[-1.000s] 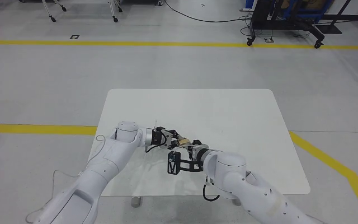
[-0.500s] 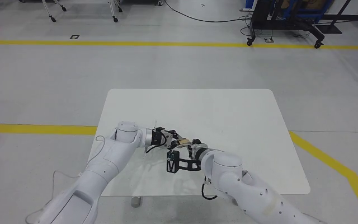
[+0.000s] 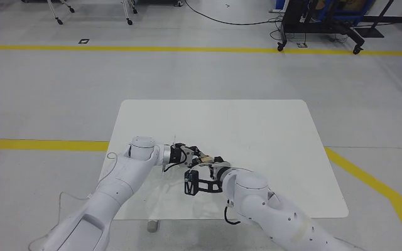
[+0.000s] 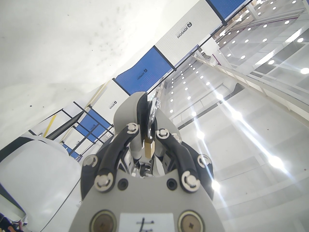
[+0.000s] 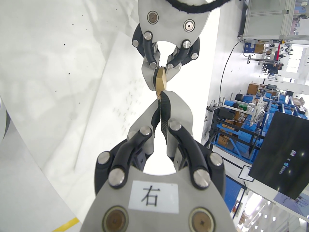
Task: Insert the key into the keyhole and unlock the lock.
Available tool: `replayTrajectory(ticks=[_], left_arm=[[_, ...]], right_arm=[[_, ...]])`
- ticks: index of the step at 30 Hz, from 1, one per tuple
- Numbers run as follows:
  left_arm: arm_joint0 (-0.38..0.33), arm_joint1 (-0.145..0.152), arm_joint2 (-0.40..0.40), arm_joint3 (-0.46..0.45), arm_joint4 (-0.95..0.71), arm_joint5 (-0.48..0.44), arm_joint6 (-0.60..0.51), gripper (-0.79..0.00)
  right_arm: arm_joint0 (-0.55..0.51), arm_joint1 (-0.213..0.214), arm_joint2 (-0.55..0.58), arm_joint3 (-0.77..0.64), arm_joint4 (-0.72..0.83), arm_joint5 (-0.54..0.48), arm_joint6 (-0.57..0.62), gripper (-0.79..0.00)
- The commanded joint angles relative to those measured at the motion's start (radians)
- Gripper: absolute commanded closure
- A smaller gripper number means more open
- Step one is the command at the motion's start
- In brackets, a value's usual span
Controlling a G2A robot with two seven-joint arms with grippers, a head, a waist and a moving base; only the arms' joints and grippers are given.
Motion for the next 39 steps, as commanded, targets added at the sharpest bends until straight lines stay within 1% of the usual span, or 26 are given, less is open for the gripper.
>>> replayTrajectory(ticks=[1,5,16,29,39], left_arm=[[0.0,0.0,0.0,0.001,-0.004,0.004,-0.01,0.0],[-0.004,0.0,-0.002,0.009,-0.016,0.016,-0.04,0.0],[-0.012,-0.001,0.003,0.019,-0.01,0.014,-0.058,0.0],[-0.021,-0.003,0.018,0.023,0.01,0.008,-0.093,0.0],[-0.028,-0.005,0.033,0.026,0.027,-0.002,-0.126,0.0]], right_arm=[[0.001,-0.002,-0.002,-0.001,-0.002,-0.003,-0.003,0.0],[-0.006,-0.003,0.009,-0.014,-0.001,-0.001,-0.015,0.0],[-0.045,0.004,0.06,-0.027,-0.009,-0.01,-0.045,0.0],[-0.052,-0.002,0.063,-0.026,-0.018,-0.022,-0.061,0.0],[-0.074,0.001,0.097,-0.039,-0.013,-0.031,-0.078,0.0]])
